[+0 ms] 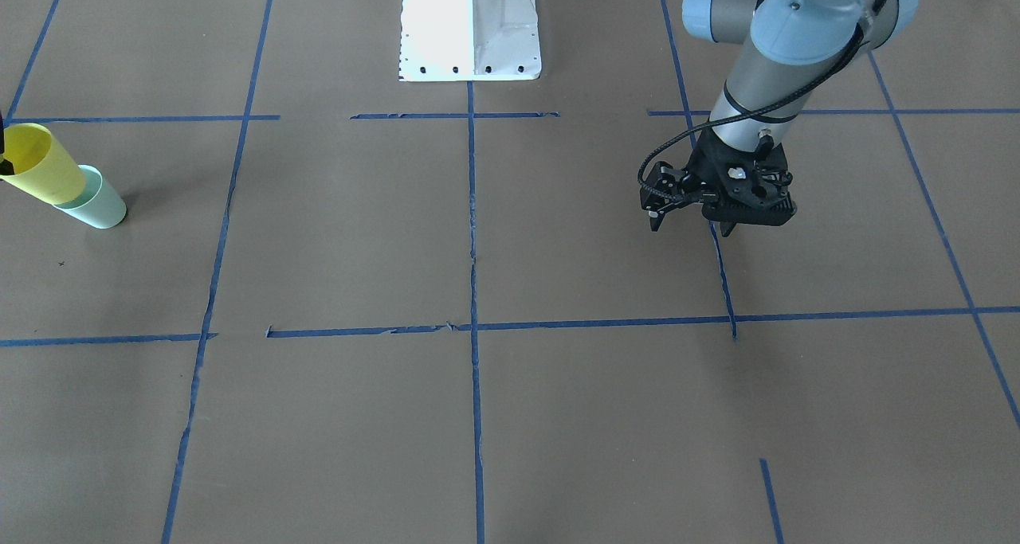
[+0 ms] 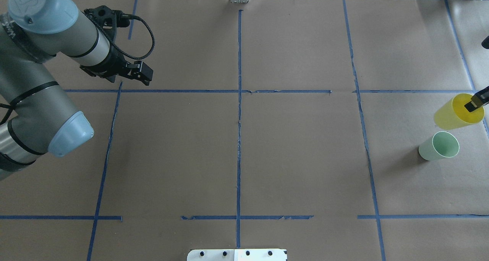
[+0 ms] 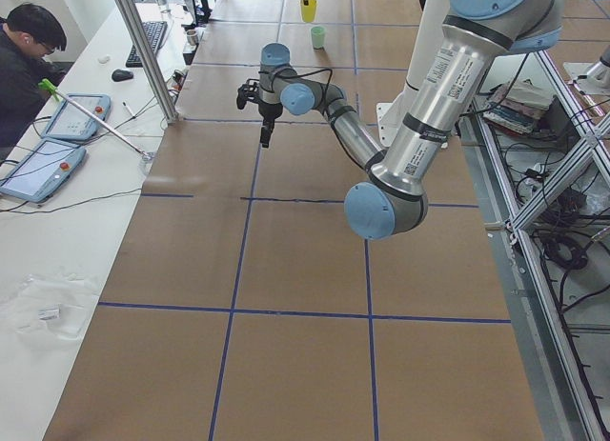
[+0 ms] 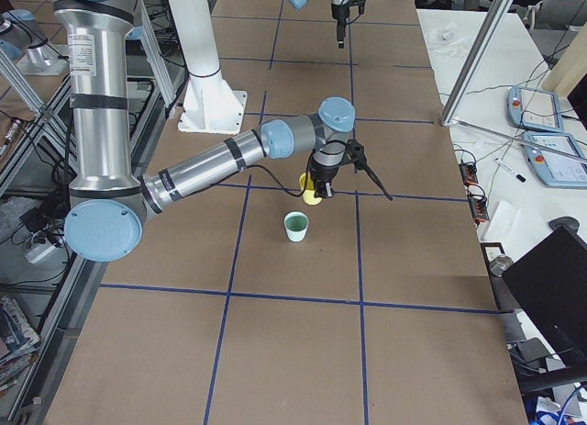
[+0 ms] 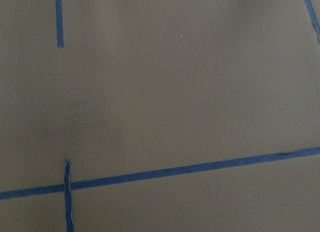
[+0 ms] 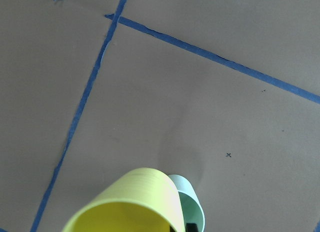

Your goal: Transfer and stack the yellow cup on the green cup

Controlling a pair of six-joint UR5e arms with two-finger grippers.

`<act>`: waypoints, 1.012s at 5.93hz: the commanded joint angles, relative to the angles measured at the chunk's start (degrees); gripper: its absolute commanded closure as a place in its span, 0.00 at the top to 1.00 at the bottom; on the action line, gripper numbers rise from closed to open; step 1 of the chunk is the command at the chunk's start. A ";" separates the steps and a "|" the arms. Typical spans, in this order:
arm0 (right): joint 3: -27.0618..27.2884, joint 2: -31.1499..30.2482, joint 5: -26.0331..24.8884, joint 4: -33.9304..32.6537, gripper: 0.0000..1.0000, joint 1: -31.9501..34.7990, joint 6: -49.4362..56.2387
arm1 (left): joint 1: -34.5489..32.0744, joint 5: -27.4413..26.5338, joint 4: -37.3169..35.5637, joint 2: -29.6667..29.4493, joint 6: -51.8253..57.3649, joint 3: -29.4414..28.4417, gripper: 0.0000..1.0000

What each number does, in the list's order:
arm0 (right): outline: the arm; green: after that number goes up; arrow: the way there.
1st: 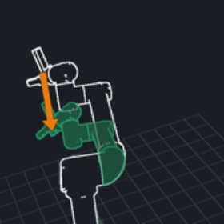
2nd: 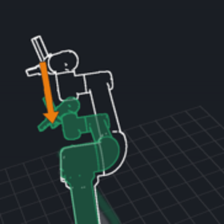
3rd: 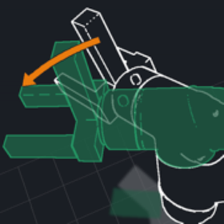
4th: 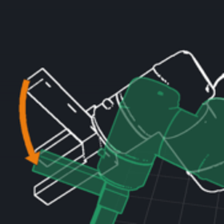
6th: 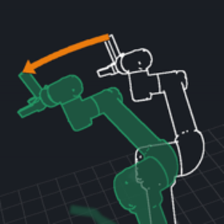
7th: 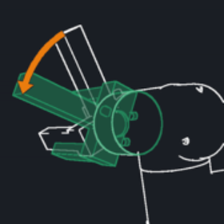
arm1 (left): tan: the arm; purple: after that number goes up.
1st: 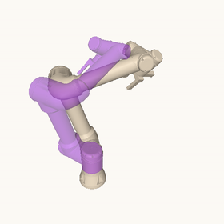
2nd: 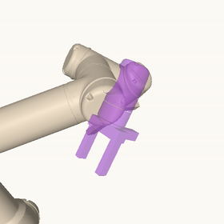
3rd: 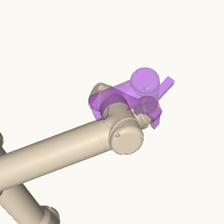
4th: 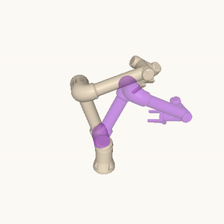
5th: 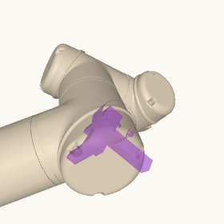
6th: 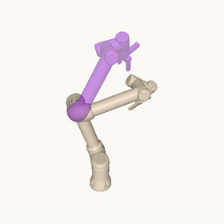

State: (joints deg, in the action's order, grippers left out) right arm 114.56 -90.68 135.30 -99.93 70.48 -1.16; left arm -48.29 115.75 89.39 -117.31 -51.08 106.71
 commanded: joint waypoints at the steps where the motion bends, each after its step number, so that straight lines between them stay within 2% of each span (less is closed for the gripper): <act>1: -2.32 -1.42 0.14 1.49 0.00 -0.08 -0.07 | 0.03 0.18 -0.53 -0.03 -2.34 1.13 1.00; 6: -4.34 -1.60 -0.30 1.49 0.01 -3.07 -0.34 | 0.12 0.26 -0.53 -0.38 -2.53 1.22 1.00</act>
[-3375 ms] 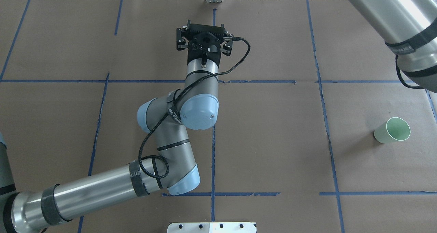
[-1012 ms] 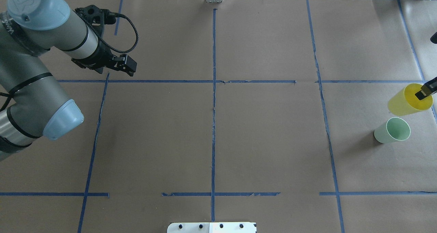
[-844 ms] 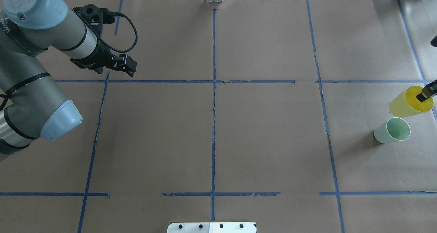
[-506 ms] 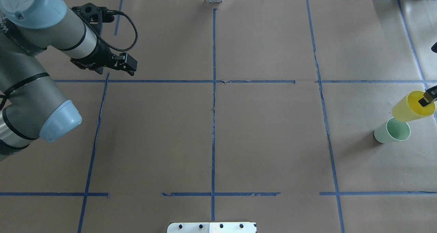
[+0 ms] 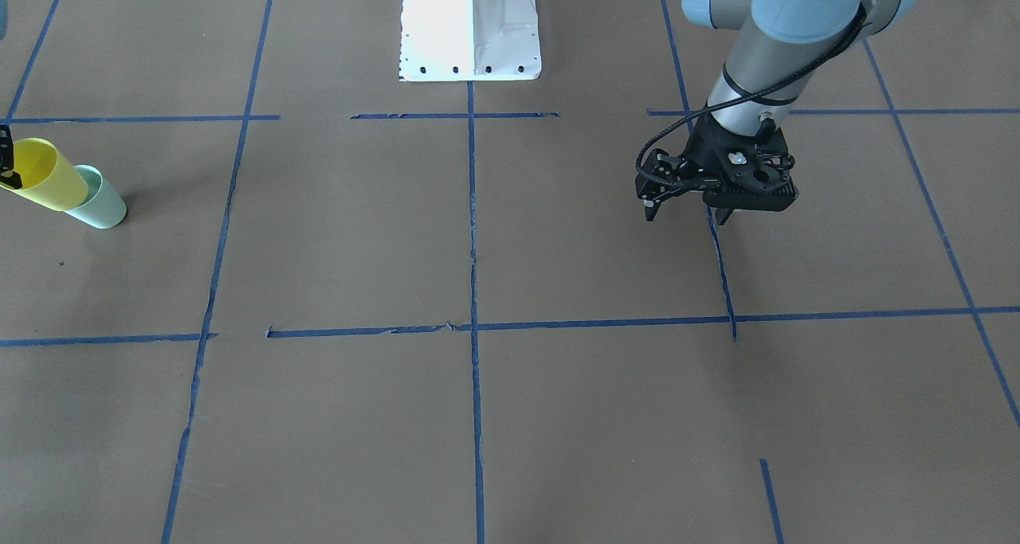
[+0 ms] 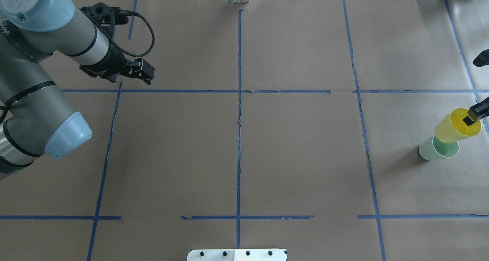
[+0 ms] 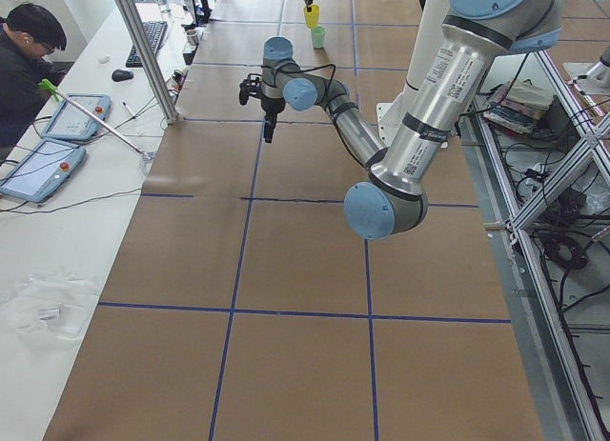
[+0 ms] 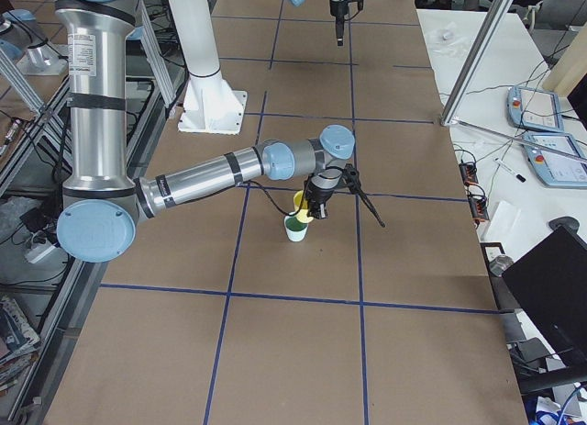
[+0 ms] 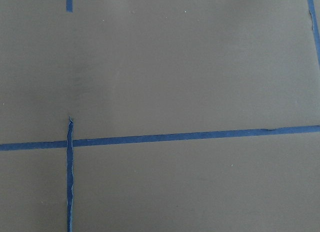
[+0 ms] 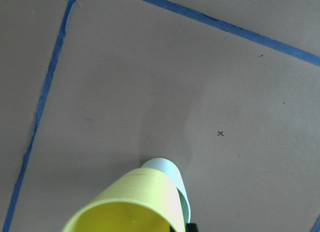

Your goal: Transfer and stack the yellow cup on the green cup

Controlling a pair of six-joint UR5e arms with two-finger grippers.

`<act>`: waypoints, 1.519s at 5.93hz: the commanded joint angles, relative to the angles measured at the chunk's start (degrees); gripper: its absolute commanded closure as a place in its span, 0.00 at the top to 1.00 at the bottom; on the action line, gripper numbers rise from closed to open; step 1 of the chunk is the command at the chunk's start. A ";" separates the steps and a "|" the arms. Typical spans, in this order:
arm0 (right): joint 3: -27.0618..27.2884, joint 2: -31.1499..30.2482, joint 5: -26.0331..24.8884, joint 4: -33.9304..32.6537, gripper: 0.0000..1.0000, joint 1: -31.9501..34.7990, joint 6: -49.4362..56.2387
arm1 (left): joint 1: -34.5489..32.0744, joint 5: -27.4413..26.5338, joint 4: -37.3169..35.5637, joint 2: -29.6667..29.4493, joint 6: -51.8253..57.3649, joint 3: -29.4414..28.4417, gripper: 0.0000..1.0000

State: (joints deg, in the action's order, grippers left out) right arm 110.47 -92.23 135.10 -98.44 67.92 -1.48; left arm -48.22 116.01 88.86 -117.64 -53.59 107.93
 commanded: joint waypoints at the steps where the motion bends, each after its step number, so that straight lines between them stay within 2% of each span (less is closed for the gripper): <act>1: -0.61 -0.32 -0.19 0.00 0.01 -0.51 0.07 | 0.05 0.00 0.00 -0.14 -0.46 0.00 1.00; 6: -0.61 -0.85 -1.15 0.00 0.02 -1.65 0.07 | 0.14 0.00 0.00 -0.40 -0.72 0.00 1.00; 7: -0.70 -0.85 -1.16 0.00 0.34 -2.00 0.25 | 0.14 0.00 0.09 -0.40 -0.72 0.00 1.00; 8: -0.61 -0.76 -1.07 0.09 0.99 -2.26 0.77 | 0.14 0.00 0.09 -0.40 -0.72 0.00 1.00; 9: -0.52 -0.76 -1.07 0.09 1.00 -2.27 0.60 | 0.14 0.09 0.09 -0.40 -0.72 0.00 1.00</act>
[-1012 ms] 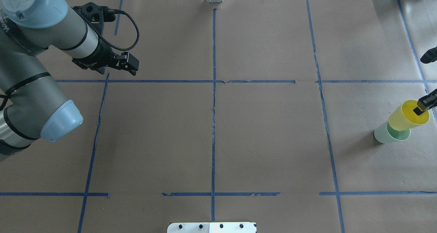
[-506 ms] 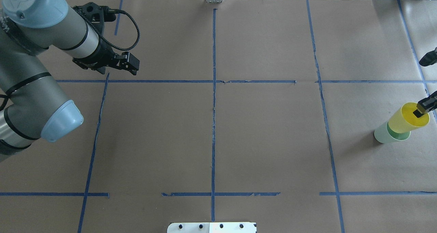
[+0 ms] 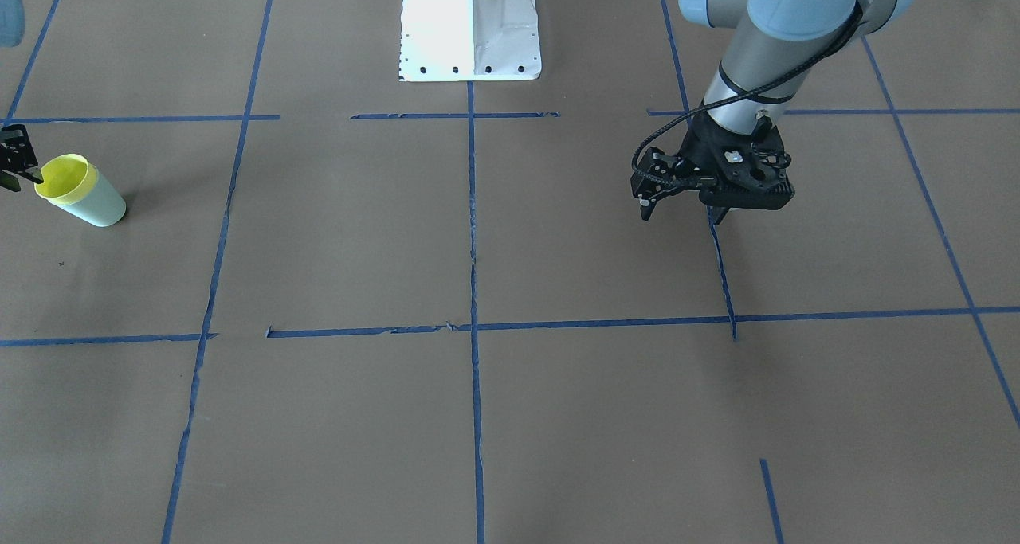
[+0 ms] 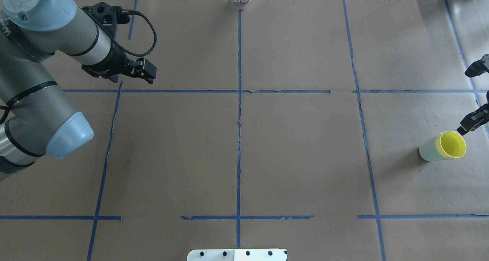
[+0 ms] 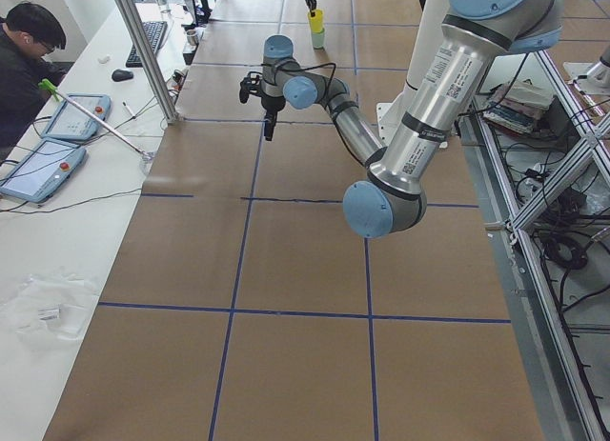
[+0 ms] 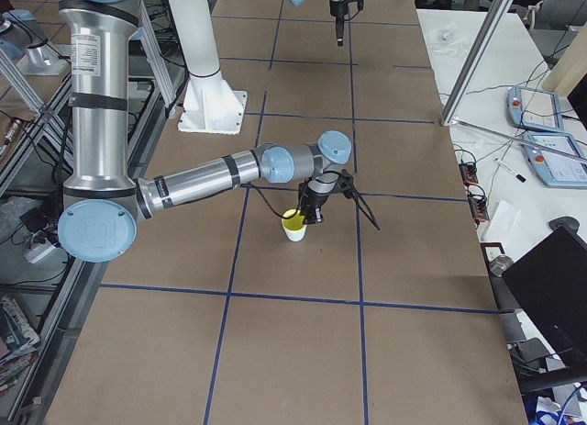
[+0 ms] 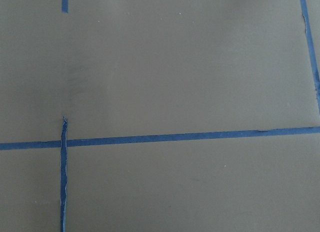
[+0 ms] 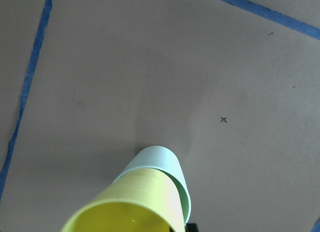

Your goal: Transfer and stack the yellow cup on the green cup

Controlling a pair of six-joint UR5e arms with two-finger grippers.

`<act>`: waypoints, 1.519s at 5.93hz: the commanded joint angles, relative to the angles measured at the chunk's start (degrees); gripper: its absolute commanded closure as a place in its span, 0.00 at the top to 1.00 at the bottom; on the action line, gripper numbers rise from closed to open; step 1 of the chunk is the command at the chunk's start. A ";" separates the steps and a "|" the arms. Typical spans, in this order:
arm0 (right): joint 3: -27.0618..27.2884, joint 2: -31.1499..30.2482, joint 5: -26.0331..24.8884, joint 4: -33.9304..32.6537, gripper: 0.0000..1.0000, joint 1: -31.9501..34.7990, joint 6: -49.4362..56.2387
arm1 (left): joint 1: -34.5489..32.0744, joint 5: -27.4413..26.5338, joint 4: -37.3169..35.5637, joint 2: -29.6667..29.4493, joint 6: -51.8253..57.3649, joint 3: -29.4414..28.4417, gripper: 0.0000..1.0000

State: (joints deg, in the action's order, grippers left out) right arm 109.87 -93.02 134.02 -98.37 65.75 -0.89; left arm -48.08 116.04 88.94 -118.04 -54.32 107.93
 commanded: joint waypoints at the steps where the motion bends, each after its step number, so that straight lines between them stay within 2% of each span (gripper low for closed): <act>1: 0.17 -0.06 0.01 -0.07 1.00 -0.01 -0.51 | 0.00 0.06 0.18 0.09 0.17 0.00 1.00; 2: 0.26 -1.63 0.01 -0.07 1.00 1.13 -0.51 | 0.00 0.15 0.36 0.26 0.78 0.00 1.00; 3: 0.26 -4.16 0.10 -0.07 1.00 6.18 -0.17 | -0.17 0.15 0.44 0.70 1.14 0.00 1.00; 4: 0.26 -7.76 0.45 -0.07 1.00 13.63 0.36 | -0.87 0.15 -0.51 0.88 7.23 0.09 1.00; 5: 0.17 -9.97 0.37 0.02 1.00 17.79 2.98 | -3.23 1.28 -2.44 4.01 16.26 0.61 1.00; 7: 0.08 -11.04 0.71 -0.07 1.00 19.86 6.17 | -17.15 10.82 -5.42 12.62 38.30 0.62 1.00; 9: 0.08 -11.05 0.80 -0.07 1.00 19.86 6.08 | -28.60 15.15 -7.90 23.49 56.00 -0.26 1.00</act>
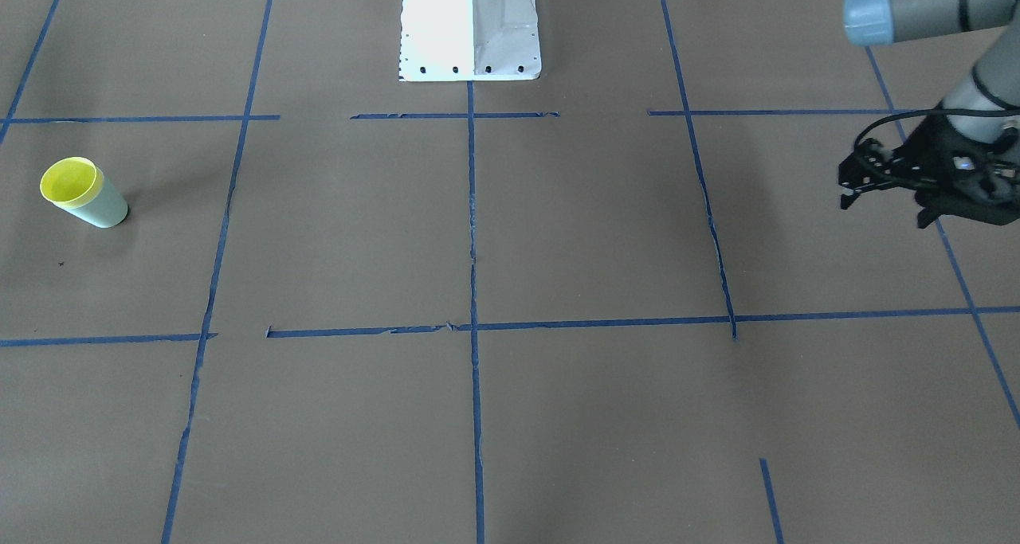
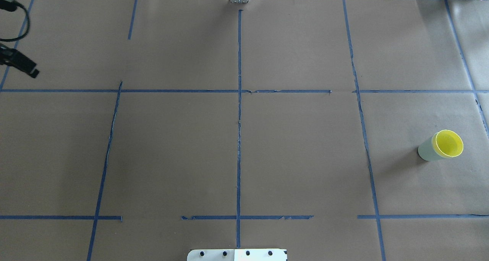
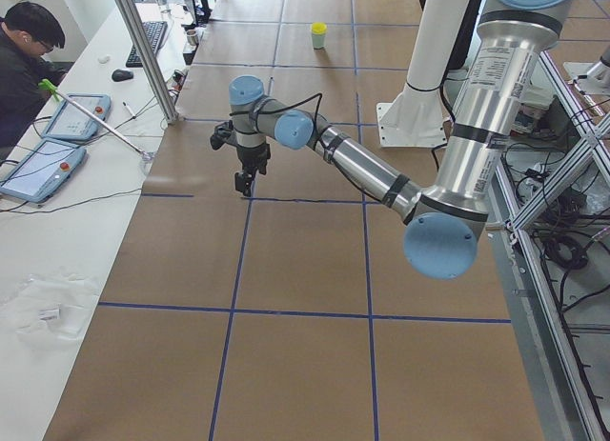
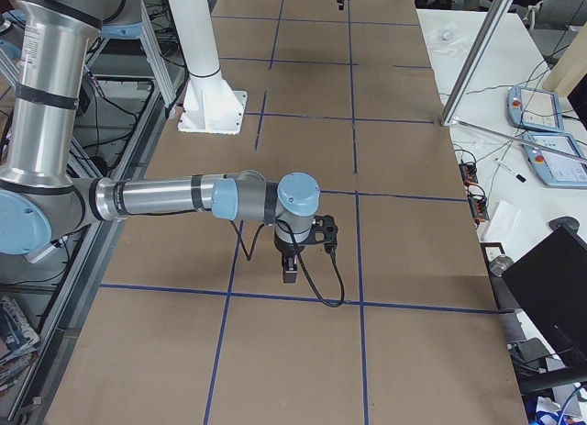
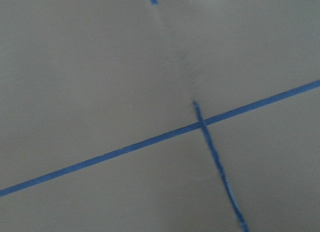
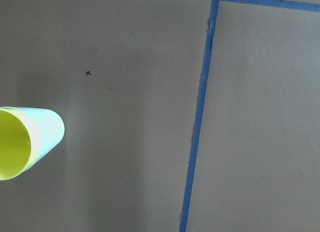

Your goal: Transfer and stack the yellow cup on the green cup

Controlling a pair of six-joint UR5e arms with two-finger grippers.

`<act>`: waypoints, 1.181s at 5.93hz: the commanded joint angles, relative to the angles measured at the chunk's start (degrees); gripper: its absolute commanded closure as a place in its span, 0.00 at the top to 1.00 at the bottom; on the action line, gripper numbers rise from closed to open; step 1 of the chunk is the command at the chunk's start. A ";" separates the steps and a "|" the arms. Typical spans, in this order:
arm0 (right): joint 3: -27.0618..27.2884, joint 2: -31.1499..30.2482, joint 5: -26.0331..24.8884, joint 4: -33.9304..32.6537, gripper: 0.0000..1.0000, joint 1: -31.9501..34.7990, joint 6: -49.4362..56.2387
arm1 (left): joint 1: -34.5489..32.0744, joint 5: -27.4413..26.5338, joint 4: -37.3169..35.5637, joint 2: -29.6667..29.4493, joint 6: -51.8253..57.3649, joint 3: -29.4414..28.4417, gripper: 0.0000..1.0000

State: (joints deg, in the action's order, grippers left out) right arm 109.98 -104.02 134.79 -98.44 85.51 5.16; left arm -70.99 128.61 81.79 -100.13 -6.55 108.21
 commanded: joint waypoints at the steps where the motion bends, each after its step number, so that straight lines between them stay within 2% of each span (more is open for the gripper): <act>1: -0.03 -0.13 0.04 0.00 1.00 0.10 0.11 | -10.88 5.14 0.20 11.65 10.66 -0.80 1.00; 2: -0.03 -0.22 0.04 0.00 1.00 0.10 0.11 | -14.41 5.08 0.12 13.97 12.34 -0.98 1.00; 4: 0.06 -0.22 0.04 0.00 1.00 0.01 0.11 | -15.40 3.85 0.12 19.25 12.26 -2.64 1.00; 7: 0.15 -0.22 0.13 0.00 1.00 0.01 0.11 | -17.43 4.64 1.62 22.42 12.35 -2.83 1.00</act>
State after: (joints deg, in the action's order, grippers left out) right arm 110.16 -104.24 134.91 -98.44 85.52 5.27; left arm -88.12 133.06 83.43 -79.09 5.87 105.31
